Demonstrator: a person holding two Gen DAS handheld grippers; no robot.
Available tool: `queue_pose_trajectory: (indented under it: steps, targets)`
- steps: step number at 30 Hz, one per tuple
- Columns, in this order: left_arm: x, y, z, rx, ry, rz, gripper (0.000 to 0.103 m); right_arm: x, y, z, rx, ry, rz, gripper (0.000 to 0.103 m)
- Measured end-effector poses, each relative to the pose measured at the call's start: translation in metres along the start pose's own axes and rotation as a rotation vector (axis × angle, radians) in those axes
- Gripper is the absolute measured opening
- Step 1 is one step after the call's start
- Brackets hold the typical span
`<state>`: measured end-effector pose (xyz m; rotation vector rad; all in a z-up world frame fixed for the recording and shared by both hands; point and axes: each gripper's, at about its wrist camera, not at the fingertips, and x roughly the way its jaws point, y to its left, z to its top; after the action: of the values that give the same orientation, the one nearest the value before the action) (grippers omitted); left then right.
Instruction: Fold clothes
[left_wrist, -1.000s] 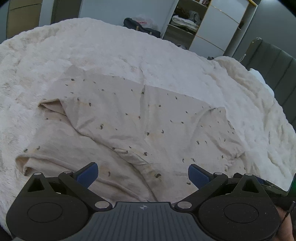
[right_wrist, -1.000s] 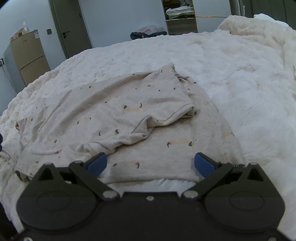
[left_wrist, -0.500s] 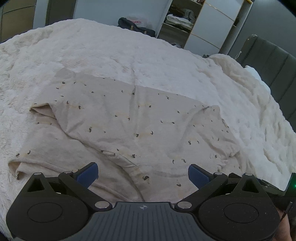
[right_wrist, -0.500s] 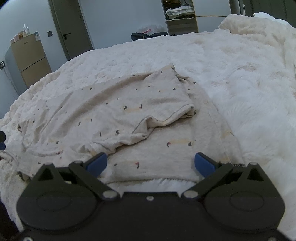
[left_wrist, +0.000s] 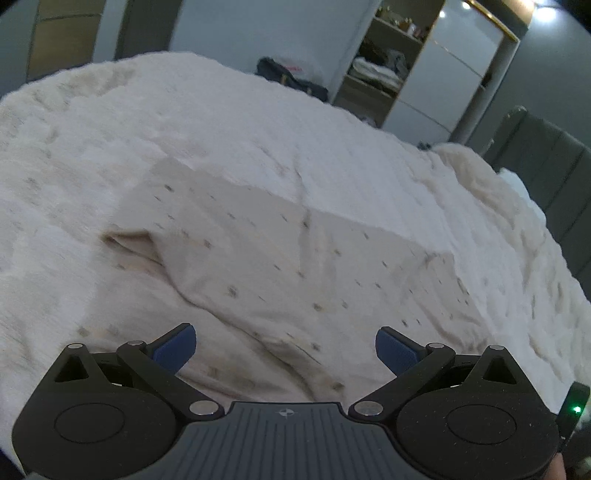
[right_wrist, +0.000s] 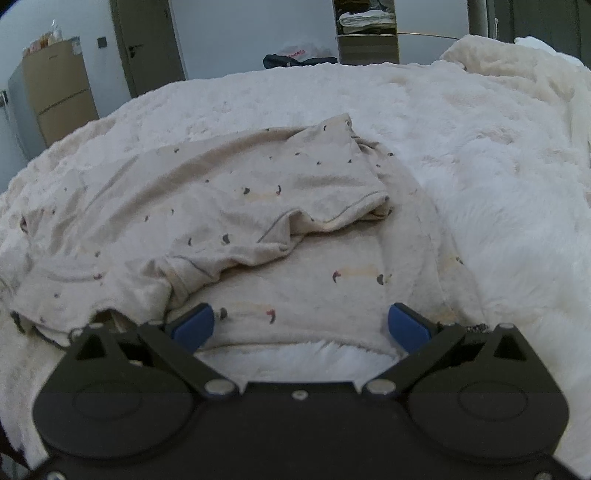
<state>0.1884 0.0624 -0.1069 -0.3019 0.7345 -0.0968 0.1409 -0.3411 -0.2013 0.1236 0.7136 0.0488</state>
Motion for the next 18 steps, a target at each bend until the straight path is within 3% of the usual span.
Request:
queue_pose_trajectory:
  steps: [6,7,8,10,11,13,15,18]
  targets:
    - [-0.028,0.055,0.019,0.023,-0.081,0.142,0.103,0.002,0.008,-0.010,-0.058,0.013,-0.052,0.102]
    - [-0.031,0.066,0.019,0.011,-0.079,0.150,0.103,-0.002,0.012,-0.009,-0.067,0.018,-0.067,0.097]
    - [-0.034,0.078,0.019,-0.006,-0.077,0.156,0.103,-0.006,0.014,-0.006,-0.063,0.022,-0.067,0.084]
    - [-0.038,0.107,0.017,-0.086,-0.074,0.132,0.103,-0.022,0.019,0.004,-0.047,0.028,-0.047,0.072]
    - [-0.038,0.120,0.016,-0.129,-0.071,0.109,0.103,-0.048,0.033,0.018,-0.055,-0.015,-0.002,0.075]
    - [-0.032,0.141,0.014,-0.188,-0.038,0.051,0.103,-0.061,0.056,0.035,-0.104,-0.033,0.033,0.084]
    - [-0.019,0.147,0.013,-0.205,-0.006,0.024,0.103,-0.075,0.102,0.066,-0.209,-0.048,0.088,0.085]
    - [0.009,0.148,0.011,-0.220,0.069,-0.038,0.103,-0.069,0.150,0.095,-0.257,-0.060,0.168,0.087]
